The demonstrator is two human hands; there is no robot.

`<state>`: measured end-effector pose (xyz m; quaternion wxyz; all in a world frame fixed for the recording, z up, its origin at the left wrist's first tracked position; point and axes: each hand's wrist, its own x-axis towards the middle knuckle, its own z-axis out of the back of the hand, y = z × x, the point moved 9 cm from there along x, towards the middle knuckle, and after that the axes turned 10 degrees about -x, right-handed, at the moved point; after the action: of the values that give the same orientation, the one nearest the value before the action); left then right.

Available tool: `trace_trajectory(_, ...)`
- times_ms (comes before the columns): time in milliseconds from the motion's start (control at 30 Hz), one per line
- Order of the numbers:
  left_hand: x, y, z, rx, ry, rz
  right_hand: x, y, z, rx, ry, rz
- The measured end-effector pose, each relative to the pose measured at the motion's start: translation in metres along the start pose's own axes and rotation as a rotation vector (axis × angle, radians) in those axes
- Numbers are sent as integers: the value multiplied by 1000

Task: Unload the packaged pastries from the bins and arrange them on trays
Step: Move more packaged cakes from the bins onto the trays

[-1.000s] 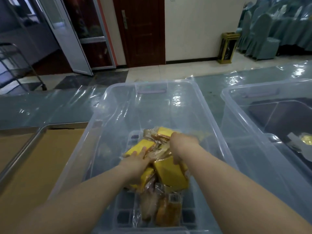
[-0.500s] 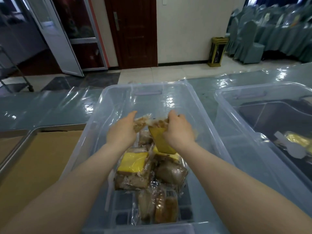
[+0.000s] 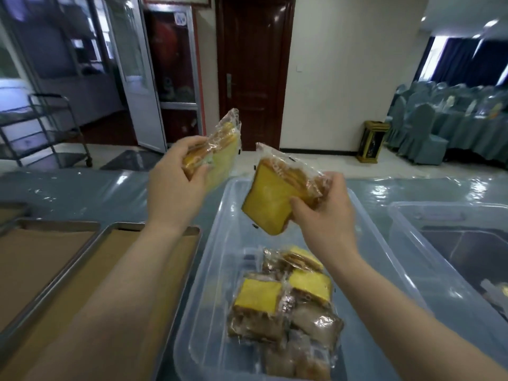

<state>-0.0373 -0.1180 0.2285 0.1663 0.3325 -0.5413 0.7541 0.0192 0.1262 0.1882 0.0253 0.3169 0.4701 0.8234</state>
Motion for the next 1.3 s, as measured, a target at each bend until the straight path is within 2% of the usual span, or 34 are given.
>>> trace_trajectory(133,-14,2,78,-62,12,-58,-35,74,-53,127,7,91)
trace_trajectory(300,-36,57,182,-52,15,-22,-99,108,-158,164,68,16)
trace_trajectory(400,-63,114,214,-74,73,95,-137,96,-218,124,118,-40)
trace_trajectory(567,-122,204,226,54,259,331,-200,41,-294,-38,196,-211)
trace_trajectory(667,-150,243,234,222,360,340,-231,8,-328,-207,274,-256)
trace_trajectory(733,-169,261,236,327,433,288,-247,-2,-347,-348,326,-161)
trace_trajectory(800,-190,280,236,411,537,222,-265,-12,-365,-514,426,-18)
trace_trajectory(867,-214,300,233,469,697,214,-287,-26,-383,-651,607,85)
trace_trajectory(933,-240,321,227,515,907,266,-305,-44,-395,-749,803,102)
trace_trajectory(1000,-256,333,224,527,1050,333,-311,-54,-399,-787,939,57)
trace_trajectory(1033,-254,332,222,518,1056,354,-309,-53,-400,-783,989,34)
trace_trajectory(1133,-217,300,211,409,907,279,-287,-33,-392,-747,1049,20)
trace_trajectory(1233,-171,246,190,313,816,162,-253,4,-371,-679,971,48)
trace_trajectory(1300,-143,208,175,269,786,88,-225,31,-348,-635,855,66)
